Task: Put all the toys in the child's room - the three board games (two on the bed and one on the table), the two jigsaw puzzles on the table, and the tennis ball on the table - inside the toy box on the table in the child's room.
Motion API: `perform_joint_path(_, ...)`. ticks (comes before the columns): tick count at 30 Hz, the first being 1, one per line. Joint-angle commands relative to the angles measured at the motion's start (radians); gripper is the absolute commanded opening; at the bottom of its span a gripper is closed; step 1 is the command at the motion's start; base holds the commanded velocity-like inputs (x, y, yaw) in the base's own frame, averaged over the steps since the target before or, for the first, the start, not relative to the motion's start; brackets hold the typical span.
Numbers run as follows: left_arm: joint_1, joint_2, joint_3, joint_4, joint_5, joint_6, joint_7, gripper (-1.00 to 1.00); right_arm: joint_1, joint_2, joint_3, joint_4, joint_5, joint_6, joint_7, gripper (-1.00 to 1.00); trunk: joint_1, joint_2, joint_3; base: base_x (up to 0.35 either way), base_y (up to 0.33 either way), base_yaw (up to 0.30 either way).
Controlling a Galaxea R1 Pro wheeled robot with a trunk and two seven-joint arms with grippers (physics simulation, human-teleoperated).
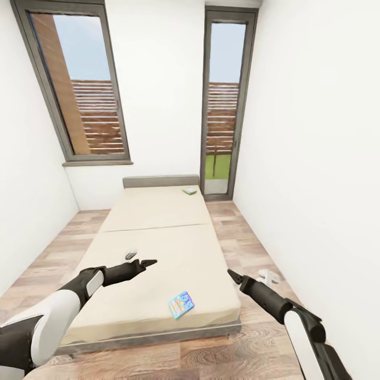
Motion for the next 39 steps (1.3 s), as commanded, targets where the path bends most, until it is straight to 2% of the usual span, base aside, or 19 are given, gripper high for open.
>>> perform_joint_path(1,-0.001,-0.001,-0.004,0.0,0.01,0.01,0.001,1.0,0.0,0.001,-0.003,-0.01,0.0,0.009,0.004,1.0,0.0,-0.002,-0.002,-0.177,-0.218,0.004)
perform_joint_path(6,-0.001,-0.007,-0.004,0.001,0.011,0.009,0.003,1.0,0.001,0.001,-0.003,-0.023,0.0,0.013,0.002,1.0,0.0,-0.002,-0.002,-0.185,-0.248,0.12)
perform_joint_path(19,-0.001,-0.009,-0.004,0.004,0.011,0.006,0.003,1.0,0.002,0.001,-0.004,-0.027,0.0,0.013,0.001,1.0,0.0,-0.002,-0.002,-0.156,-0.198,0.253)
perform_joint_path(36,0.001,-0.011,-0.004,0.006,0.013,0.012,-0.001,1.0,0.002,0.001,0.006,-0.028,0.0,0.014,0.004,1.0,0.0,-0.002,-0.002,-0.007,-0.008,0.022)
perform_joint_path(39,0.0,-0.014,-0.004,0.007,0.013,0.012,-0.002,1.0,0.004,0.001,0.006,-0.043,0.0,0.015,0.008,1.0,0.012,-0.023,-0.012,0.0,0.0,0.0)
